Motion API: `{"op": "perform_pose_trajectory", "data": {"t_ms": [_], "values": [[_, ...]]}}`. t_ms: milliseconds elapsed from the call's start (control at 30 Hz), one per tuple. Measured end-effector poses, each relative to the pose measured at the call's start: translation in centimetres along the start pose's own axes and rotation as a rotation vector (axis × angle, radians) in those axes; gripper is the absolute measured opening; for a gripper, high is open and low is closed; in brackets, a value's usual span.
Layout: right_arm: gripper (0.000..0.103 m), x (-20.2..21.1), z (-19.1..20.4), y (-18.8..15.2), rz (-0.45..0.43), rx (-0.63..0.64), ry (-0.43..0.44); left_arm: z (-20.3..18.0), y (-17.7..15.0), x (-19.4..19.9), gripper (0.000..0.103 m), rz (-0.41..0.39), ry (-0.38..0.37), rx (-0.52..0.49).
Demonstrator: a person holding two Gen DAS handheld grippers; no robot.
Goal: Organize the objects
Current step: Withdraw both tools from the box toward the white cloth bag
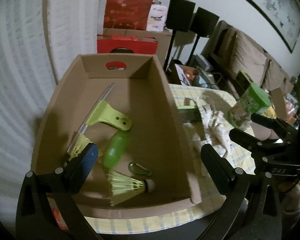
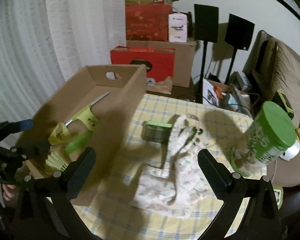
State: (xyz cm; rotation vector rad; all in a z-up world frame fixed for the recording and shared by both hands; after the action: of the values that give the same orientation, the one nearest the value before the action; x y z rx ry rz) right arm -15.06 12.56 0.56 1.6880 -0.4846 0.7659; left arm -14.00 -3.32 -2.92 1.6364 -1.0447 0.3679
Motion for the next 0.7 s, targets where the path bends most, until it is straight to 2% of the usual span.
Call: {"op": "perform_pose_trajectory", "data": {"t_ms": [400,700], "values": [[0.102,1.2,-5.7,-2.9,-0.002,-0.053,-0.084,-3.8,-0.7,-1.3,0.103,0.007,-0.049,-0.044],[0.102,2.3,-10.3,-5.0,0.003,-0.104,-0.177,-8.5,-1.2,-3.0,0.103,0.015,-0.101,-0.117]]}}
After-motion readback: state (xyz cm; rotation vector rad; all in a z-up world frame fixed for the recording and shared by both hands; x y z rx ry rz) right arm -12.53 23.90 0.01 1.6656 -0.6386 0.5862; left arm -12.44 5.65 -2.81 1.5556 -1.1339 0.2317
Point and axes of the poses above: each gripper's, at about its wrist camera, not at the fingertips, and x roughly against the way its jaws point, z to its left, y to its top, the point moved 5 cm from there along -x, roughly the way its jaws point, and after that the axes turned 12 degrees about -y, right-handed, at the moved point
